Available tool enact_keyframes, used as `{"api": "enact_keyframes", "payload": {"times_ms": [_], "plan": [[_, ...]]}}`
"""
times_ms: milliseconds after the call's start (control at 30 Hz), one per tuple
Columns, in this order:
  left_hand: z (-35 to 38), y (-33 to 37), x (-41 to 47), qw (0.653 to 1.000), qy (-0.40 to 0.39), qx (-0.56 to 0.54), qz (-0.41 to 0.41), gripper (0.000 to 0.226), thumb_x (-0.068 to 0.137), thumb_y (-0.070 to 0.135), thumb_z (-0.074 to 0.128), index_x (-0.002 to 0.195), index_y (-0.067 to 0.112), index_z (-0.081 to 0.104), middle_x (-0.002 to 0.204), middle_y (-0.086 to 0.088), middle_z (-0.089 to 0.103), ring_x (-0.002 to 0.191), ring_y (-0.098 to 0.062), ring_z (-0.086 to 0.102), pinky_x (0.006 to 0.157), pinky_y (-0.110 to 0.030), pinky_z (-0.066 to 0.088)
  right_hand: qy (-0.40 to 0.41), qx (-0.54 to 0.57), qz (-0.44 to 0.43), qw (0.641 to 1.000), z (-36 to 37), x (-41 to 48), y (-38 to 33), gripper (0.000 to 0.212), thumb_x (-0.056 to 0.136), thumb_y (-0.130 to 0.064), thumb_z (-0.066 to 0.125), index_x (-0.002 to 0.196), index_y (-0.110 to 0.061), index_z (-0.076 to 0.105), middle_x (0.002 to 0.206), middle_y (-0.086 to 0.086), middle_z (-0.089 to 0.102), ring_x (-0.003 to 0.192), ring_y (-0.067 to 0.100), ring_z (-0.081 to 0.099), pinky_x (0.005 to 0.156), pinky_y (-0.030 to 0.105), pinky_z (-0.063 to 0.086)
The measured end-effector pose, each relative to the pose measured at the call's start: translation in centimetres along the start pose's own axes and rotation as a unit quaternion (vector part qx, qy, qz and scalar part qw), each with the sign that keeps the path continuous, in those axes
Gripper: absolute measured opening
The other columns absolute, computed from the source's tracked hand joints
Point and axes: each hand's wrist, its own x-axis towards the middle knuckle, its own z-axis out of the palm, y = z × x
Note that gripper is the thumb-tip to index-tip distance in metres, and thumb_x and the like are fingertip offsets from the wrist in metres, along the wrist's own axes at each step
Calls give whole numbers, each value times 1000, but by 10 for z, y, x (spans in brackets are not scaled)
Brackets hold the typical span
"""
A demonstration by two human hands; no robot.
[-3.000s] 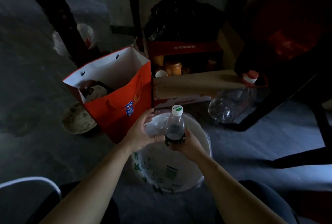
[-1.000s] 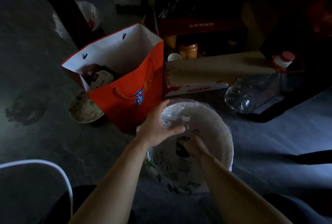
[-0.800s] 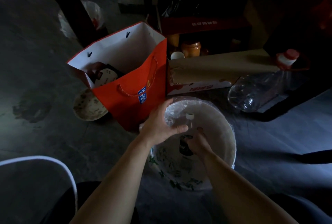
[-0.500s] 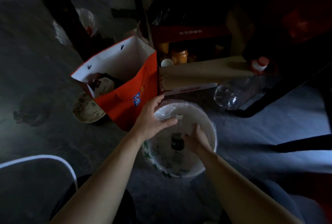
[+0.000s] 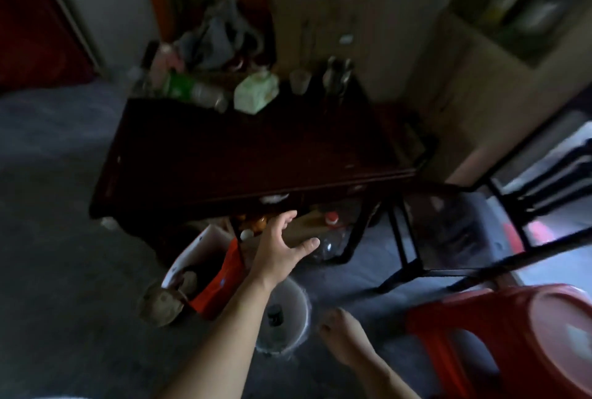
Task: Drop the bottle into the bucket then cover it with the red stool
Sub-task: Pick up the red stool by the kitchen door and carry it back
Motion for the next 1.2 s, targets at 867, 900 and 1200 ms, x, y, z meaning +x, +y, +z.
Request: {"api": "enact_keyframes", "payload": {"times_ms": [867,900,1200], "plan": [[282,223,-66,881,-323,281,203,64,72,36,78,128,18,54,135,-10,50,129,-27,40,106,-37,36,243,268,382,850,-173,-273,285,22,69,-27,57,88,-19,64,93,4,71,95,25,64,82,28,48],[291,224,-64,875,-324,298,203,64,73,38,77,129,19,53,135,-9,49,130,-26,39,105,-37,36,244,259,381,854,-177,-277,294,6,73,-24,58,70,-19,56,77,-1,64,85,21,58,76,26,41],[376,250,-51,837,-334,369,228,65,76,40,74,133,21,50,139,-7,45,132,-26,34,106,-37,34,242,262,384,852,-224,-288,346,37,84,-15,60,56,-21,37,69,1,51,85,18,57,67,26,37]]}}
